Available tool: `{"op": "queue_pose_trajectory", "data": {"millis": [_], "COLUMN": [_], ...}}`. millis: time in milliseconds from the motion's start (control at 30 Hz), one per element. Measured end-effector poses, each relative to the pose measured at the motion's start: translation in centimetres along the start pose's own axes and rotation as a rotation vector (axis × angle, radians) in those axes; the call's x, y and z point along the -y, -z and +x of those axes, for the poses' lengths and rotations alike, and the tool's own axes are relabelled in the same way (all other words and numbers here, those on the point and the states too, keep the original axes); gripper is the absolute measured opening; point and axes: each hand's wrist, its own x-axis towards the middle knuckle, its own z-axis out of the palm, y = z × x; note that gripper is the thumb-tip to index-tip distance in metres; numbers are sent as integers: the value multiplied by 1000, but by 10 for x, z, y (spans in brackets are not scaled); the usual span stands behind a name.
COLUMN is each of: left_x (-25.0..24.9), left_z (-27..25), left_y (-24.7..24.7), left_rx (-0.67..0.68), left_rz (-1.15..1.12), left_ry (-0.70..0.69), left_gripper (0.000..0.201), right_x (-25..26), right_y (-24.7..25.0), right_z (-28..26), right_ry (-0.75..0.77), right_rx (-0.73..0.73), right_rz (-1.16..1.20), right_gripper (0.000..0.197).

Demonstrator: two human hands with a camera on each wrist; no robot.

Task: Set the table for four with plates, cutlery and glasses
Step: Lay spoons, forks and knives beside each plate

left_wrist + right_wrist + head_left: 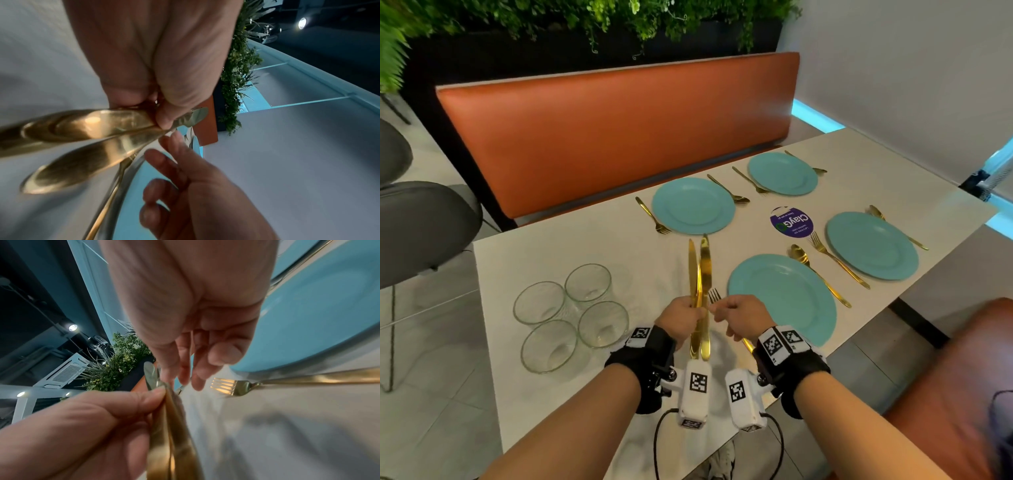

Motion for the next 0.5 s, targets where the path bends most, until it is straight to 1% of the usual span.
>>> {"op": "queue_pose_trajectory", "data": {"millis": [100,167,300,400,500], "left_x": [3,5,13,20,24], "left_z": [-5,-6,-7,-6,-8], "left_y": [-1,-1,-2,-5,-7], "left_rx": [26,27,16,23,23], "left_rz": [4,25,109,119,104], "left_ry": [-17,-18,15,30,41], "left_gripper": [18,21,20,20,18], "right_x": [1,-1,-4,-5,-9], "right_y": [-6,-9,-15,-16,-16], "right_z": [-2,-3,-8,-9,-10], "right_ry": [-3,-34,-125,-168,-160], "right_rx": [-20,-54,-84,-88,-95], "right_rz": [47,99,175,166,141], "right_gripper": [20,17,10,9,10]}}
